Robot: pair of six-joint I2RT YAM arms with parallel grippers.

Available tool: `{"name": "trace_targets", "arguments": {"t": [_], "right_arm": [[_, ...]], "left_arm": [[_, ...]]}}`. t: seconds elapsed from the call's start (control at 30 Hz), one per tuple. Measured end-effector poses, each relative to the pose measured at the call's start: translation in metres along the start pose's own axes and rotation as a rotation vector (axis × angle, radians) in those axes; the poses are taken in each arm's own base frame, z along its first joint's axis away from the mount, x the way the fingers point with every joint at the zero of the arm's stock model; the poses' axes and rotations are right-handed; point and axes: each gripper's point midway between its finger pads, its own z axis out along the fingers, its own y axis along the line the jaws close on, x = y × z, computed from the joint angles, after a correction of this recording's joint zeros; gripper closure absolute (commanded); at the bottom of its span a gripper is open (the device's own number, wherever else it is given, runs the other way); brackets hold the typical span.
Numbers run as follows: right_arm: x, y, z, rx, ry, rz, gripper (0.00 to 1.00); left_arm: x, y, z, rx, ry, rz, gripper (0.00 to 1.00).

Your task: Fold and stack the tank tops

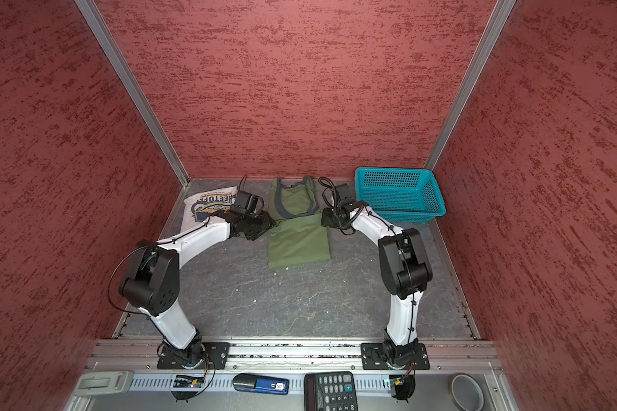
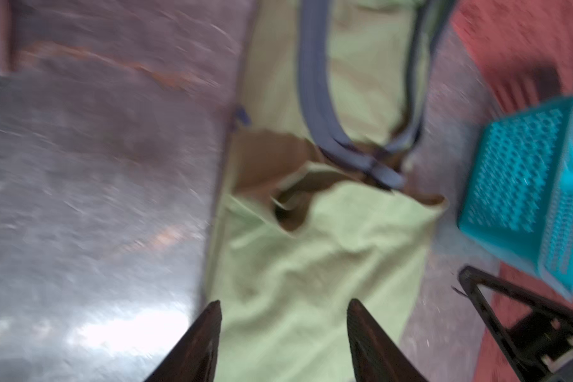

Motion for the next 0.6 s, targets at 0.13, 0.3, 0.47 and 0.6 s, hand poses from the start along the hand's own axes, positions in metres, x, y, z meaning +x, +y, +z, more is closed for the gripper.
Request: {"name": "trace_targets", "arguments": {"t": [0.13,0.3,0.47,0.6], "right_arm": [[0.008,0.001,-0.001,-0.004,0.005,-0.006,0.42],[0.042,-0.011,0.004,0.003,0.053,0.006,0.38],[0.095,-0.028,-0.021,0.005,0.098,0.044,0.35],[0.119,-0.031,-0.039,-0.037,0.088,0.081,0.35]], "left_arm": [[0.027,-0.012,0.012,0.008,0.06,0.052,0.42],[0.045,0.002,0.023,-0.035,0.116,0.05,0.32],[0.091,0.011,-0.003,-0.05,0.15,0.115,0.27],[0.123,0.03,-0.028,-0.032,0.166,0.13,0.26]]}}
